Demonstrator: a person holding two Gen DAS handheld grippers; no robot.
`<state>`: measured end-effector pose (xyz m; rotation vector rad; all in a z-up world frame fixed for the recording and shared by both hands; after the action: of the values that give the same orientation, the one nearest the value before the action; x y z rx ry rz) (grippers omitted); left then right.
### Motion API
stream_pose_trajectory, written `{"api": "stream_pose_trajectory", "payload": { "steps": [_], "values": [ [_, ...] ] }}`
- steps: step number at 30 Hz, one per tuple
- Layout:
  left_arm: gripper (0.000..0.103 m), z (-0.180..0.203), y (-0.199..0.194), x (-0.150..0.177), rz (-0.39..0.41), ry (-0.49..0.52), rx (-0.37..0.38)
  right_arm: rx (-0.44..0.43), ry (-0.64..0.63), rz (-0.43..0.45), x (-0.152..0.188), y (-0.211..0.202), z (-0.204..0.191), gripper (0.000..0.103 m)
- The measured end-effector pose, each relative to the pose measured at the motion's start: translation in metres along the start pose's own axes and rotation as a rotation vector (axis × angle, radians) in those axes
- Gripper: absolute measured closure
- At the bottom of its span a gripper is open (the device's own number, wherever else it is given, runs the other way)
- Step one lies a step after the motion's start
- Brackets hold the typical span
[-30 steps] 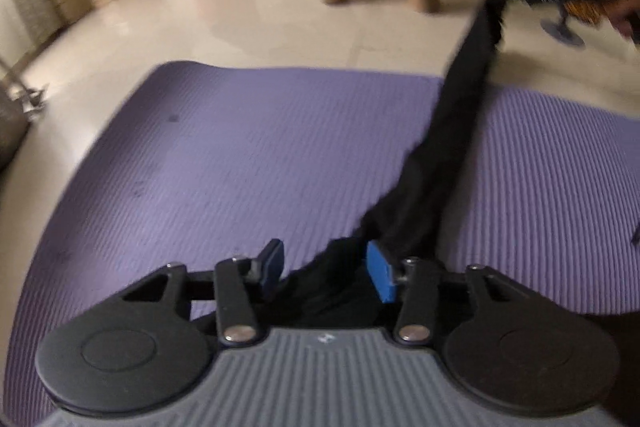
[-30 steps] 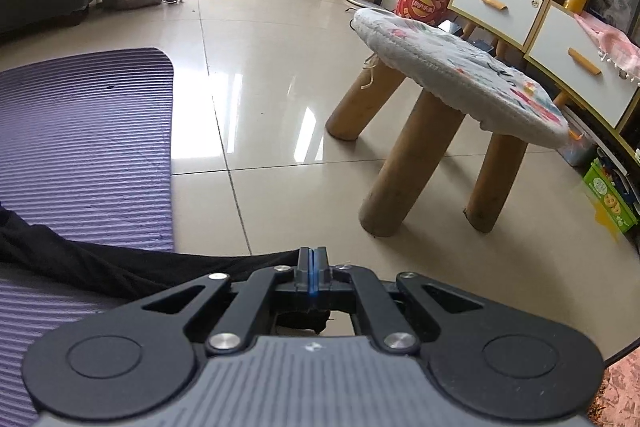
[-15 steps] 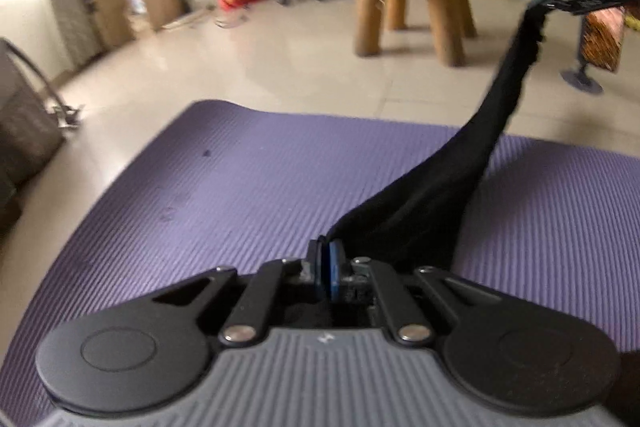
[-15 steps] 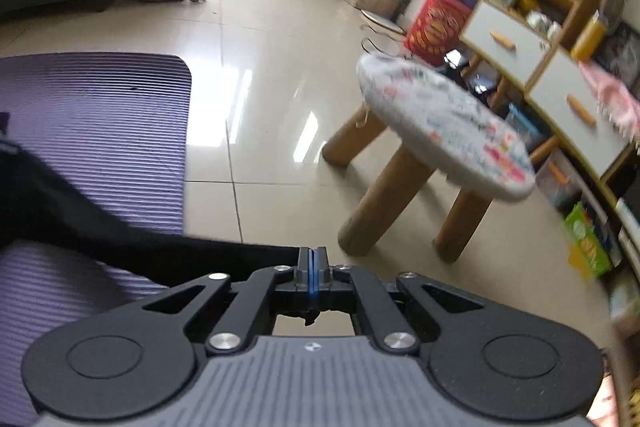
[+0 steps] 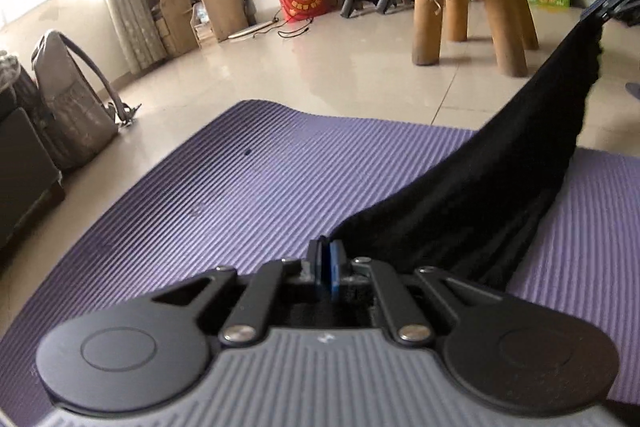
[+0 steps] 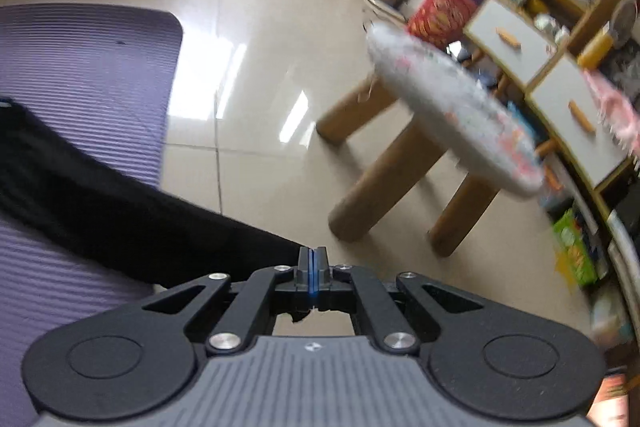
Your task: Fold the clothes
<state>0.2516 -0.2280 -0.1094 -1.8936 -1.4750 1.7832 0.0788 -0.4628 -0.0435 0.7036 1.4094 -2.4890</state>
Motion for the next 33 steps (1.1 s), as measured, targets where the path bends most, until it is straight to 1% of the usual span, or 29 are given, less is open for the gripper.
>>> {"api": "stream_pose_trajectory", "payload": {
  "steps": [1, 3, 4, 6, 7, 9, 10, 11, 12, 13, 15, 19, 22, 23, 24, 26, 29, 30, 31, 32, 33],
  "values": [
    [0.099, 0.003, 0.003, -0.001, -0.003, 0.002, -0.007, -0.004, 0.019, -0.01, 0.002, 0.012, -0.001, 0.103],
    [0.098, 0.007, 0.005, -0.001, -0.003, 0.011, -0.03, 0.004, 0.027, -0.003, 0.005, 0.025, -0.005, 0.103],
    [0.098, 0.007, 0.004, 0.002, -0.003, 0.014, -0.04, 0.016, 0.034, 0.013, 0.006, 0.029, -0.006, 0.103],
    [0.097, 0.01, 0.004, 0.005, -0.008, 0.015, -0.071, 0.036, 0.065, 0.085, 0.008, 0.033, -0.006, 0.103],
    [0.093, 0.01, 0.002, 0.007, -0.01, 0.016, -0.088, 0.047, 0.079, 0.105, 0.008, 0.034, -0.005, 0.101],
    [0.092, 0.014, 0.003, 0.008, -0.021, 0.028, -0.145, 0.068, 0.13, 0.116, 0.011, 0.037, 0.004, 0.089],
    [0.09, 0.014, 0.003, 0.008, -0.023, 0.023, -0.156, 0.078, 0.161, 0.118, 0.013, 0.038, 0.01, 0.084],
    [0.085, 0.014, 0.002, 0.007, -0.032, 0.002, -0.183, 0.08, 0.178, 0.117, 0.014, 0.036, 0.015, 0.074],
    [0.074, 0.012, 0.002, 0.005, -0.042, -0.021, -0.187, 0.084, 0.21, 0.122, 0.016, 0.031, 0.025, 0.072],
    [0.065, 0.01, 0.001, 0.003, -0.04, -0.042, -0.19, 0.087, 0.236, 0.125, 0.017, 0.027, 0.034, 0.072],
    [0.061, 0.006, -0.004, -0.001, -0.035, -0.079, -0.189, 0.065, 0.257, 0.112, 0.021, 0.021, 0.047, 0.072],
    [0.045, 0.0, -0.015, -0.008, -0.027, -0.141, -0.174, -0.02, 0.268, 0.028, 0.029, 0.027, 0.057, 0.072],
    [0.041, 0.0, -0.026, -0.009, -0.03, -0.185, -0.162, -0.088, 0.296, -0.013, 0.034, 0.037, 0.057, 0.072],
    [0.041, 0.001, -0.029, -0.008, -0.032, -0.199, -0.152, -0.129, 0.323, -0.024, 0.035, 0.041, 0.056, 0.072],
    [0.039, 0.003, -0.035, -0.005, -0.037, -0.227, -0.135, -0.145, 0.331, -0.025, 0.035, 0.042, 0.054, 0.072],
    [0.038, 0.007, -0.043, 0.001, -0.042, -0.252, -0.112, -0.185, 0.35, -0.024, 0.033, 0.046, 0.049, 0.072],
    [0.036, 0.015, -0.053, 0.013, -0.053, -0.261, -0.092, -0.22, 0.353, -0.028, 0.032, 0.051, 0.038, 0.074],
    [0.035, 0.016, -0.054, 0.014, -0.055, -0.262, -0.088, -0.226, 0.348, -0.033, 0.03, 0.054, 0.035, 0.077],
    [0.035, 0.017, -0.056, 0.021, -0.064, -0.269, -0.074, -0.23, 0.345, -0.036, 0.03, 0.056, 0.033, 0.082],
    [0.034, 0.017, -0.056, 0.025, -0.073, -0.277, -0.069, -0.232, 0.347, -0.04, 0.03, 0.057, 0.031, 0.092],
    [0.034, 0.017, -0.056, 0.028, -0.082, -0.285, -0.064, -0.233, 0.352, -0.055, 0.032, 0.059, 0.029, 0.094]
  ]
}}
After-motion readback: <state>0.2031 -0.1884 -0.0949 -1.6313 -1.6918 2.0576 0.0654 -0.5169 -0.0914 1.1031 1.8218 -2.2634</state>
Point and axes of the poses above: each gripper's, at about its wrist camera, not at the fingertips, and y roughly the way its jaws point, z to its right, x to its underside, the point moved 2 cm from there along y, roughly the way its jaws point, and after that the axes turned 7 degrees about -z, right-handed, at the moved point
